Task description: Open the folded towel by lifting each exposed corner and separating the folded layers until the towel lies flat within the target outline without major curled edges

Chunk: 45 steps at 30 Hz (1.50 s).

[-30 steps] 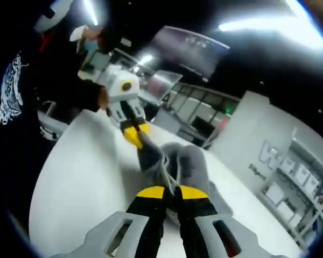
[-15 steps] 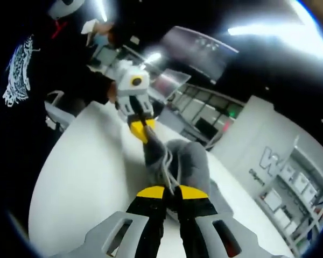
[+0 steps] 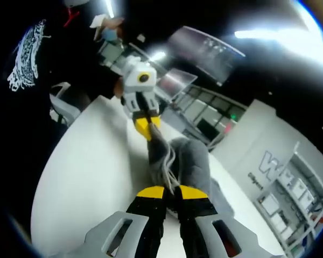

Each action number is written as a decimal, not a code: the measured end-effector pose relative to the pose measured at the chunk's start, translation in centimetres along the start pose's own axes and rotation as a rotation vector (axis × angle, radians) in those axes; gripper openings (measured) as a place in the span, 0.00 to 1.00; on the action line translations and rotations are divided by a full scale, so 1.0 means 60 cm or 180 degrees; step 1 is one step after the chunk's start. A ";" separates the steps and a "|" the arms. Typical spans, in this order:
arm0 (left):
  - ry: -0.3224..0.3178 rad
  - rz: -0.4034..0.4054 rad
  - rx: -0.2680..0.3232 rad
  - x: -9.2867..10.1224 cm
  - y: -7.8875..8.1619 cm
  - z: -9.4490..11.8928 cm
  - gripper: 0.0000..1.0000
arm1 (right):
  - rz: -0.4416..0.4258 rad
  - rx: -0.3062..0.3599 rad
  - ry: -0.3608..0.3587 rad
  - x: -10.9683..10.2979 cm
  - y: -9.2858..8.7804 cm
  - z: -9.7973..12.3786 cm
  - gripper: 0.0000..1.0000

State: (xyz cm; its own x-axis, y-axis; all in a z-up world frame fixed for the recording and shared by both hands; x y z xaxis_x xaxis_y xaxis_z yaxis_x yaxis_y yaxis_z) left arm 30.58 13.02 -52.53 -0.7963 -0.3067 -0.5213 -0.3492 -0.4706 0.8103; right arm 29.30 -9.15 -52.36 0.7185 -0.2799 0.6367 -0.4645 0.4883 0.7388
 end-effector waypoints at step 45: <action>-0.0150 0.0281 -0.0127 0.041 -0.021 0.016 0.04 | -0.0042 -0.0180 0.0260 -0.041 -0.012 0.010 0.05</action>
State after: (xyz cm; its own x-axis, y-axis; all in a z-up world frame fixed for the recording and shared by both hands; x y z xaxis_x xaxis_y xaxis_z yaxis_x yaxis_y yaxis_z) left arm 28.56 13.63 -54.57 -0.8458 -0.3097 -0.4344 -0.2574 -0.4762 0.8408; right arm 27.55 -9.32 -54.35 0.7652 -0.2193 0.6053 -0.4265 0.5316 0.7318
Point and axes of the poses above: the point that each gripper's makers call its tool centre point, and the gripper's own axes: z roughly backward along the fingers, x roughly to its right, y roughly out of its top, the point moved 7 cm from there along z, roughly backward along the fingers
